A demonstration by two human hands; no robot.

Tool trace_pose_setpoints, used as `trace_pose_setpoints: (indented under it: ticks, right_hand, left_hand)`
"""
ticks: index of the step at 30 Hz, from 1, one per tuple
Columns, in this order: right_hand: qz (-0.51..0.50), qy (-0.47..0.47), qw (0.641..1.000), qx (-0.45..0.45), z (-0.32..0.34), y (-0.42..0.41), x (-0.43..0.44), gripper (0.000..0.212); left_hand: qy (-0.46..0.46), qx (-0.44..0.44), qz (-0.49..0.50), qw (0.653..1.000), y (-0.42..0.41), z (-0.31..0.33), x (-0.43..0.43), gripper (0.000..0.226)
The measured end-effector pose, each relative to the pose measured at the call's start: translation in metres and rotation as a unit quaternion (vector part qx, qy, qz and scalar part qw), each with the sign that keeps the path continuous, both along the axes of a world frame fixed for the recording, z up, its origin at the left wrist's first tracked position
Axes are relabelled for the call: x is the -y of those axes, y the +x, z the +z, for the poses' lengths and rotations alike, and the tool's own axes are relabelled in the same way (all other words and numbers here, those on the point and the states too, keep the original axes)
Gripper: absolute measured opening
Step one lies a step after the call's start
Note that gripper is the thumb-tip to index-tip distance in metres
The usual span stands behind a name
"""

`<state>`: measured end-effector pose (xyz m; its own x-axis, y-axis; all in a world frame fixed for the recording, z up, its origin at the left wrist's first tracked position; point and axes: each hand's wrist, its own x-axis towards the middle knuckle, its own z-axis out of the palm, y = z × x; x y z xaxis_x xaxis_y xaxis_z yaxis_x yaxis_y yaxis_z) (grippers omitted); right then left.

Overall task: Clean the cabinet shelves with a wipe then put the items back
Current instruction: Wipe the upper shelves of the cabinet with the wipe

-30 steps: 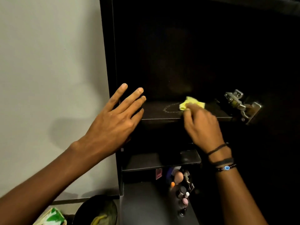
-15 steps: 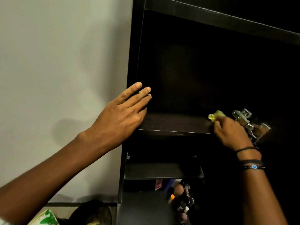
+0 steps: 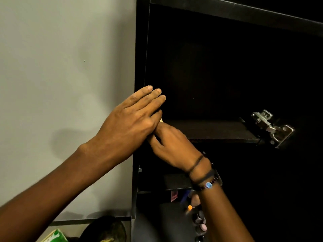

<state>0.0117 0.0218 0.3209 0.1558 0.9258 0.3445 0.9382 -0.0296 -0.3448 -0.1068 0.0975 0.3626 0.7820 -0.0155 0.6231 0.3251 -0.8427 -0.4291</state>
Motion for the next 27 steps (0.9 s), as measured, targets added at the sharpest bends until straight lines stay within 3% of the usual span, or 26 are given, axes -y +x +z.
trace_pose_setpoints:
  ticks: [3, 5, 9, 11, 14, 16, 18, 20, 22, 25, 27]
  right_hand:
    - [-0.003, 0.014, 1.000, -0.025, -0.002, 0.017, 0.039, 0.033]
    - [-0.118, 0.000, 0.993, -0.015, -0.003, 0.040, 0.069, 0.037]
    - [-0.347, -0.065, 0.935, 0.040, 0.009, 0.094, 0.104, 0.033]
    - [-0.333, -0.075, 0.939, 0.039, 0.010, 0.101, 0.098, 0.028]
    - [-0.178, -0.033, 0.983, 0.016, -0.003, 0.059, 0.070, 0.026]
    - [-0.079, -0.024, 0.996, 0.046, -0.011, 0.014, 0.055, 0.040]
    - [-0.042, -0.024, 0.997, 0.064, -0.011, -0.005, 0.053, 0.048]
    - [-0.066, -0.009, 0.997, 0.044, -0.006, 0.013, 0.063, 0.045]
    - [-0.151, -0.017, 0.988, 0.031, -0.002, 0.055, 0.079, 0.036]
    - [-0.316, -0.107, 0.942, 0.042, 0.013, 0.120, 0.102, 0.039]
    - [-0.339, -0.139, 0.928, 0.064, 0.017, 0.143, 0.098, 0.044]
  left_hand:
    - [0.018, -0.009, 0.010, 1.000, -0.001, -0.008, -0.004, 0.037]
    - [0.030, -0.004, 0.010, 0.999, 0.000, -0.012, -0.005, 0.031]
    - [0.039, 0.007, 0.023, 0.999, 0.003, -0.015, -0.004, 0.033]
    - [0.037, 0.009, 0.027, 0.999, 0.003, -0.016, -0.002, 0.035]
    - [0.020, 0.012, 0.030, 0.999, 0.003, -0.016, -0.001, 0.035]
    - [0.012, 0.011, 0.033, 0.999, 0.003, -0.015, -0.002, 0.039]
    - [0.010, 0.008, 0.034, 0.999, 0.003, -0.015, -0.003, 0.041]
    - [0.012, 0.009, 0.034, 0.999, 0.001, -0.016, -0.004, 0.040]
    - [0.011, 0.014, 0.032, 0.999, 0.000, -0.016, -0.005, 0.039]
    - [0.000, 0.025, 0.031, 0.999, 0.001, -0.015, -0.002, 0.043]
    - [-0.009, 0.025, 0.028, 0.999, 0.002, -0.014, -0.001, 0.045]
